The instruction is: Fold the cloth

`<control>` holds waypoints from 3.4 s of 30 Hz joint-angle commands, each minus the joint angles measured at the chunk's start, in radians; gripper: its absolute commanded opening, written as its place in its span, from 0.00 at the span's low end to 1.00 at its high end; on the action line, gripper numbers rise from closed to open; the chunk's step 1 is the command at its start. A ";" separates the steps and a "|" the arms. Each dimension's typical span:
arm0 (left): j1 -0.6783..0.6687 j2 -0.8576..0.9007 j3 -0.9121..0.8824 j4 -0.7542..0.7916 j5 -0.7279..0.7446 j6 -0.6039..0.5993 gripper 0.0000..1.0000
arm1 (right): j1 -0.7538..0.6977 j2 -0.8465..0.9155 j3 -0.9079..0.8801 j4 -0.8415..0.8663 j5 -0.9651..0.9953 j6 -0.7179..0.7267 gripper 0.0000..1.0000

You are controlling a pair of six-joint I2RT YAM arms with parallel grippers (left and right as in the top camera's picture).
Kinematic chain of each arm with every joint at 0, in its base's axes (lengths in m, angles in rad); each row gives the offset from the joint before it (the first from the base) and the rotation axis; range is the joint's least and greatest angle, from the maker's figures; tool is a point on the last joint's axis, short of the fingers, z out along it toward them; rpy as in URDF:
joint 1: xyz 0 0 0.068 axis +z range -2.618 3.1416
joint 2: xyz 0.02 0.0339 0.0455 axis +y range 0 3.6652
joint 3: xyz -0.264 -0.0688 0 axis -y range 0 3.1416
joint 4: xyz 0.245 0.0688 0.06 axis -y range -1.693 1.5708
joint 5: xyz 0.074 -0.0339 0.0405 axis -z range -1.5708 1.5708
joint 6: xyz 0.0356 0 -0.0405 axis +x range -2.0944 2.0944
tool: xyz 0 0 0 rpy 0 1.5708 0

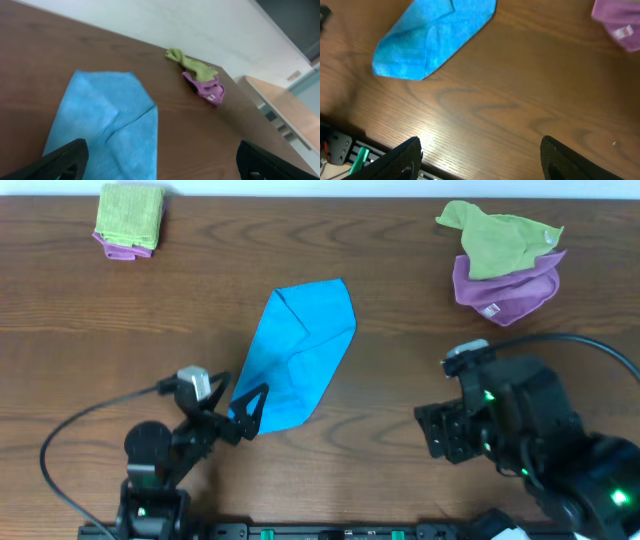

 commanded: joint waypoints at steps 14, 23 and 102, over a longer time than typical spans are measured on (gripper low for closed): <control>-0.047 0.247 0.078 0.023 0.085 -0.025 0.95 | -0.003 0.008 -0.004 0.062 -0.073 0.039 0.78; -0.054 0.247 0.079 0.113 0.135 -0.123 0.98 | -0.003 0.006 -0.004 0.053 -0.112 0.039 0.80; -0.425 1.357 0.896 -0.366 -0.782 0.301 0.64 | -0.269 0.095 -0.004 0.151 0.128 -0.053 0.99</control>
